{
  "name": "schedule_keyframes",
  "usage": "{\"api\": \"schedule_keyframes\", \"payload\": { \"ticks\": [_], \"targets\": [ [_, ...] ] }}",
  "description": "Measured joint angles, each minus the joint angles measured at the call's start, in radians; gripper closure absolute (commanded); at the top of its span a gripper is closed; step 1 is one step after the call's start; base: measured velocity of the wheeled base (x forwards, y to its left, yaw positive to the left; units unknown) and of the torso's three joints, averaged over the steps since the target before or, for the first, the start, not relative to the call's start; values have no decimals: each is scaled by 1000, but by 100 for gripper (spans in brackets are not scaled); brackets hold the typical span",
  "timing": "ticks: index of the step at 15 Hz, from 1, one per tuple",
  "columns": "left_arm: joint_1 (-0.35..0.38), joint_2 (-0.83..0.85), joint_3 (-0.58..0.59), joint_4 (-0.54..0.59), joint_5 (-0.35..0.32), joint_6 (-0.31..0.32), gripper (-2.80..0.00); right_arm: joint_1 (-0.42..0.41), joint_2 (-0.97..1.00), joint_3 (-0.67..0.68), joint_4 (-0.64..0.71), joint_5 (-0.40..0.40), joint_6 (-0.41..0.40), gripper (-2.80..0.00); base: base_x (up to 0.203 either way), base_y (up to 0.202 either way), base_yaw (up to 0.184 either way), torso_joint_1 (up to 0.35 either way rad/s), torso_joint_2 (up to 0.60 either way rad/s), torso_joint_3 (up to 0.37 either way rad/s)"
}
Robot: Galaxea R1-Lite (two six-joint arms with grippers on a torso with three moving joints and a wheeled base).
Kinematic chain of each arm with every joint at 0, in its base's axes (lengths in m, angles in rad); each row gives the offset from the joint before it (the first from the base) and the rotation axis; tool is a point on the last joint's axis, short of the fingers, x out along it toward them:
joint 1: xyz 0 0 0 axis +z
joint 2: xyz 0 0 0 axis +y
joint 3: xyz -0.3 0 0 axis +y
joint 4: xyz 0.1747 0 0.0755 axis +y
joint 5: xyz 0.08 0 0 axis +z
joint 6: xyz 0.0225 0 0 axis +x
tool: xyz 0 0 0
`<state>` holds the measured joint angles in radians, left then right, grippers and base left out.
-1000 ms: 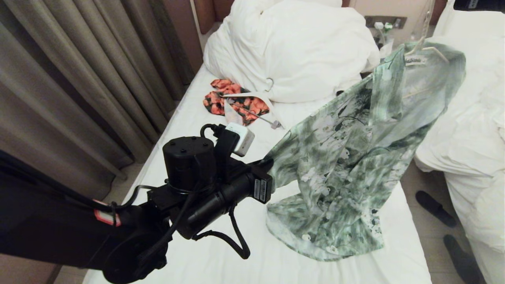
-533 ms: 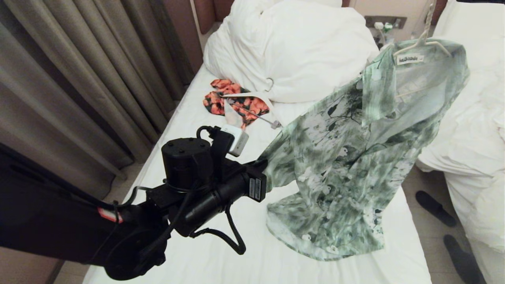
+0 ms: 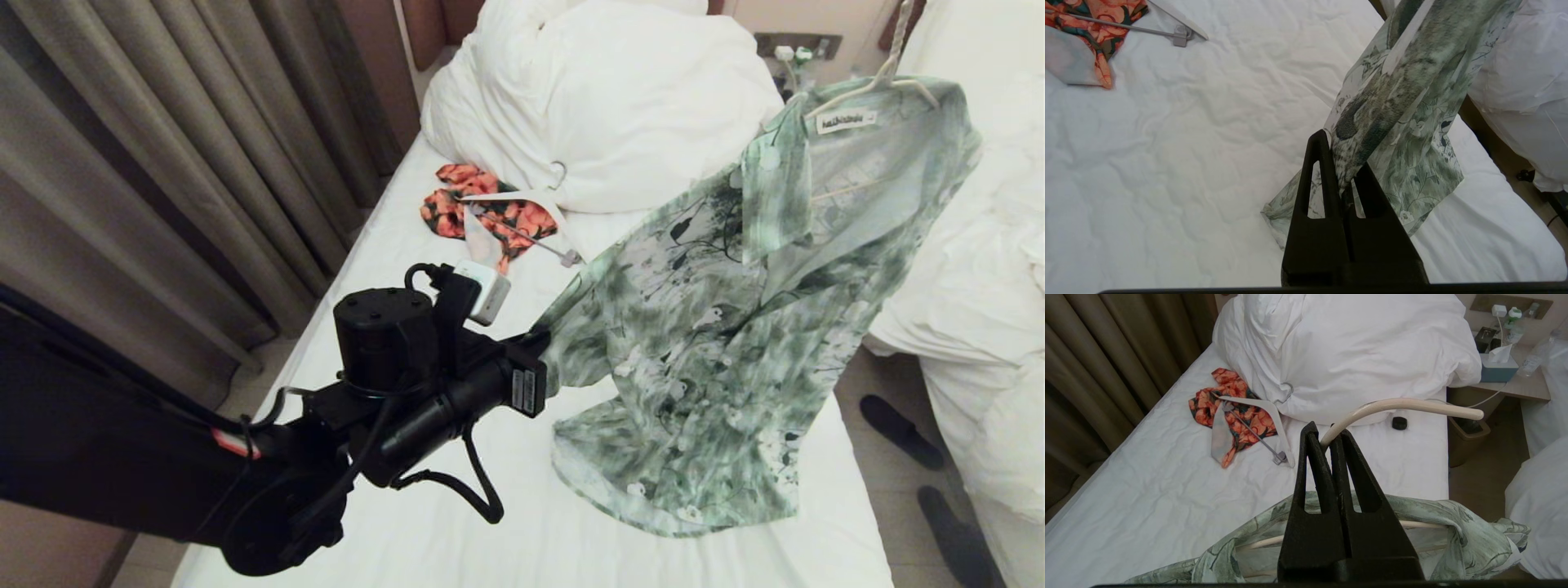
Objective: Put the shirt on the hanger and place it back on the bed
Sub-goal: Take the clothes hanger out of the clothes
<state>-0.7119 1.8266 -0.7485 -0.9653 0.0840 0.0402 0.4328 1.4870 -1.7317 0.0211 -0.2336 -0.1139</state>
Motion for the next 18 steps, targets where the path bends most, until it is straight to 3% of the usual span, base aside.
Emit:
{"api": "schedule_keyframes", "payload": {
  "ticks": [5,6,7,14,15,16,18],
  "targets": [
    [0,-6,-2,-18,1,2,0,1,-1,13,0,1,0,0,0,0,0,0,0,0],
    [0,-7,-2,-24,1,4,-120,1,-2,17,0,1,2,0,0,0,0,0,0,0],
    [0,-9,0,-26,2,4,-280,1,-2,18,0,1,2,0,0,0,0,0,0,0],
    [2,-107,98,-24,3,9,-280,1,-2,12,0,-1,-12,0,0,0,0,0,0,0],
    [8,-140,128,-24,4,8,-191,1,-2,11,0,-2,-19,0,0,0,0,0,0,0],
    [18,-172,167,-24,4,8,0,1,-2,11,0,-3,-21,0,0,0,0,0,0,0],
    [47,-245,259,-25,4,5,0,0,-1,2,0,-4,-21,0,0,0,0,0,0,0]
  ]
}}
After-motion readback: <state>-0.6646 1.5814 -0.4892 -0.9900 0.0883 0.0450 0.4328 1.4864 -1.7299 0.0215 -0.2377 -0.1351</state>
